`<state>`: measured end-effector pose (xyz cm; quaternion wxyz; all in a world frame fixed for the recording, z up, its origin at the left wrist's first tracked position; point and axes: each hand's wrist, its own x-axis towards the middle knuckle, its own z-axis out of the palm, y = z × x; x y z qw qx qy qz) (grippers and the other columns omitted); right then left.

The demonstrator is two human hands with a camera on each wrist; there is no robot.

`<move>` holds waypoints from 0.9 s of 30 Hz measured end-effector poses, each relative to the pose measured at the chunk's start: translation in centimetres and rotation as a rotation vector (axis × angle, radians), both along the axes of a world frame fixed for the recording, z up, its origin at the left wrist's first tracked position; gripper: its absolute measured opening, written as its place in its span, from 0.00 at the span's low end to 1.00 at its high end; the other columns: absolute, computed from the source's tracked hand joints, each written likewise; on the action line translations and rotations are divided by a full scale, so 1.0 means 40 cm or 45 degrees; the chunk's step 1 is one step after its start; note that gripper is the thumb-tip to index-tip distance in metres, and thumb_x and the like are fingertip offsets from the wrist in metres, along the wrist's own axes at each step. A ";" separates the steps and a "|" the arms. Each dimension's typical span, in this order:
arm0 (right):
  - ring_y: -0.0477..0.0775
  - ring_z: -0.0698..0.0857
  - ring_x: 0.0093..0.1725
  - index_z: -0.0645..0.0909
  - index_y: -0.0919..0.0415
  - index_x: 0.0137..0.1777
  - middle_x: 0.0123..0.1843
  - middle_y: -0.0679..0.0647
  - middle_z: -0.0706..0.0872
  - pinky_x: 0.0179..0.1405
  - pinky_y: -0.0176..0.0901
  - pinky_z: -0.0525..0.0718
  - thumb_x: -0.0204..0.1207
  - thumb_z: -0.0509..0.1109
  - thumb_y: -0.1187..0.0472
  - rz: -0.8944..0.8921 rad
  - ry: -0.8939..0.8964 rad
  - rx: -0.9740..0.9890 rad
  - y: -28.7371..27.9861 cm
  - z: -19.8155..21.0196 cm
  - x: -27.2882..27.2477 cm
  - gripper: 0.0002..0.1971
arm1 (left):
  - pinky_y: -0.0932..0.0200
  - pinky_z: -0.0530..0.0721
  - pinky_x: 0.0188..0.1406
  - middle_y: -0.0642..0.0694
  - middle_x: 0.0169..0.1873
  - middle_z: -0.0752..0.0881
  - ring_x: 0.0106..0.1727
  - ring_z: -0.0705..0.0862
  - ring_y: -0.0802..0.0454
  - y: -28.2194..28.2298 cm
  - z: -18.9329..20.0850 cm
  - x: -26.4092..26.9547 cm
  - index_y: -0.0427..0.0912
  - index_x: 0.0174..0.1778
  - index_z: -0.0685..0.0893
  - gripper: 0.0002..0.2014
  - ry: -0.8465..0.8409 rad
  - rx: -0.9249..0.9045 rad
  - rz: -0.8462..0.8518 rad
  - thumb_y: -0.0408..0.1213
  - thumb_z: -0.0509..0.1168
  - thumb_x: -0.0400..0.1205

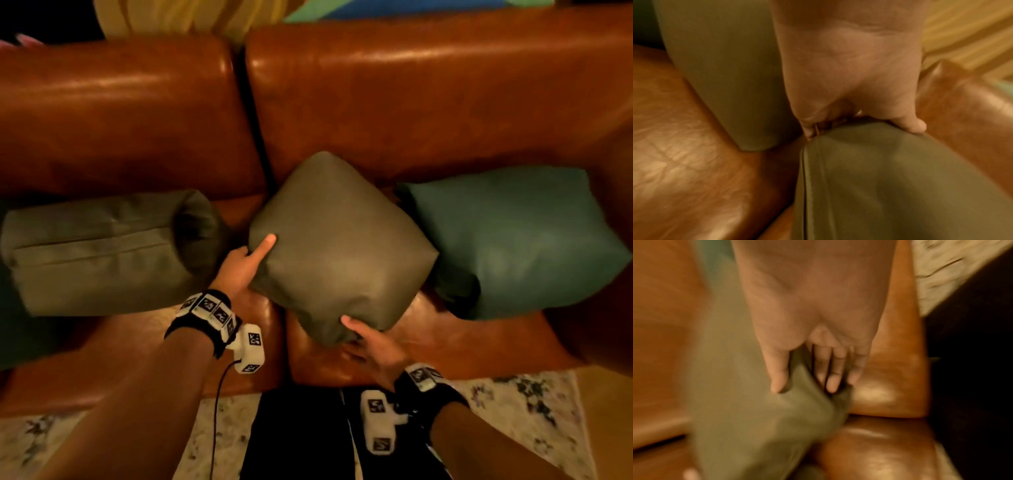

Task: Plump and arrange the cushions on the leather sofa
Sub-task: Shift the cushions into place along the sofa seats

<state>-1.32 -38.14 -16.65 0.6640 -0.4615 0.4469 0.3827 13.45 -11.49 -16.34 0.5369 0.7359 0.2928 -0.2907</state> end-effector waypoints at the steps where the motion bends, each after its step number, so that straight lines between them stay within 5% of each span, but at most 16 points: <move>1: 0.55 0.91 0.45 0.86 0.58 0.63 0.53 0.55 0.94 0.43 0.47 0.85 0.72 0.80 0.54 -0.003 -0.071 0.003 -0.030 0.047 0.023 0.20 | 0.49 0.82 0.71 0.49 0.55 0.93 0.59 0.90 0.52 -0.001 0.055 0.013 0.45 0.58 0.89 0.34 -0.069 -0.100 0.063 0.71 0.70 0.71; 4: 0.51 0.87 0.41 0.85 0.53 0.57 0.48 0.54 0.91 0.38 0.43 0.82 0.73 0.77 0.53 -0.219 -0.274 0.035 -0.108 0.176 0.121 0.14 | 0.54 0.77 0.74 0.49 0.62 0.90 0.66 0.87 0.56 -0.002 0.189 0.049 0.42 0.68 0.84 0.30 -0.190 -0.378 0.160 0.63 0.62 0.83; 7: 0.45 0.87 0.50 0.84 0.49 0.55 0.49 0.45 0.90 0.49 0.43 0.81 0.76 0.73 0.52 -0.319 -0.482 -0.017 -0.140 0.259 0.206 0.09 | 0.54 0.72 0.79 0.52 0.73 0.83 0.74 0.80 0.58 -0.033 0.257 0.059 0.48 0.78 0.76 0.28 -0.213 -0.437 -0.073 0.56 0.67 0.84; 9: 0.37 0.88 0.55 0.83 0.46 0.61 0.53 0.38 0.92 0.60 0.45 0.82 0.80 0.72 0.55 -0.155 -0.591 -0.062 -0.120 0.298 0.248 0.11 | 0.54 0.74 0.77 0.55 0.75 0.79 0.74 0.79 0.59 -0.053 0.260 0.062 0.52 0.83 0.68 0.32 -0.224 -0.332 -0.210 0.45 0.71 0.83; 12: 0.46 0.88 0.63 0.81 0.47 0.69 0.62 0.44 0.90 0.71 0.57 0.82 0.72 0.80 0.53 0.149 -0.728 -0.381 -0.076 0.277 0.287 0.25 | 0.46 0.75 0.79 0.49 0.77 0.77 0.75 0.79 0.51 -0.076 0.256 0.079 0.49 0.85 0.67 0.40 -0.247 -0.108 -0.233 0.46 0.76 0.77; 16: 0.58 0.88 0.61 0.84 0.53 0.57 0.59 0.55 0.91 0.69 0.60 0.83 0.74 0.78 0.58 0.071 -0.778 -0.729 -0.085 0.291 0.361 0.13 | 0.56 0.72 0.76 0.50 0.75 0.76 0.78 0.74 0.51 -0.075 0.310 0.102 0.45 0.83 0.69 0.32 -0.335 -0.145 -0.263 0.45 0.71 0.83; 19: 0.58 0.90 0.57 0.85 0.52 0.52 0.55 0.54 0.92 0.66 0.61 0.85 0.74 0.78 0.61 -0.091 -0.751 -0.782 -0.102 0.297 0.413 0.09 | 0.40 0.55 0.84 0.48 0.87 0.61 0.87 0.59 0.45 0.011 0.342 0.098 0.53 0.88 0.57 0.49 -0.373 0.406 -0.984 0.64 0.71 0.75; 21: 0.60 0.90 0.57 0.86 0.52 0.52 0.55 0.55 0.92 0.66 0.62 0.85 0.71 0.79 0.58 -0.106 -0.689 -0.886 -0.090 0.277 0.430 0.11 | 0.25 0.37 0.80 0.48 0.89 0.38 0.88 0.37 0.38 0.096 0.320 0.073 0.60 0.88 0.36 0.69 0.006 0.617 -1.521 0.72 0.76 0.60; 24: 0.61 0.86 0.64 0.83 0.56 0.66 0.63 0.56 0.89 0.71 0.60 0.81 0.71 0.78 0.52 -0.015 -0.599 -1.079 -0.048 0.243 0.453 0.23 | 0.13 0.34 0.74 0.46 0.86 0.27 0.85 0.26 0.33 0.193 0.260 0.014 0.63 0.84 0.27 0.75 0.473 0.753 -1.947 0.64 0.83 0.58; 27: 0.62 0.85 0.66 0.81 0.58 0.68 0.65 0.58 0.88 0.71 0.58 0.80 0.74 0.77 0.52 -0.012 -0.549 -1.170 -0.027 0.272 0.484 0.24 | 0.15 0.38 0.77 0.46 0.87 0.31 0.86 0.29 0.31 0.217 0.215 -0.019 0.62 0.87 0.37 0.63 0.439 0.824 -1.995 0.48 0.81 0.71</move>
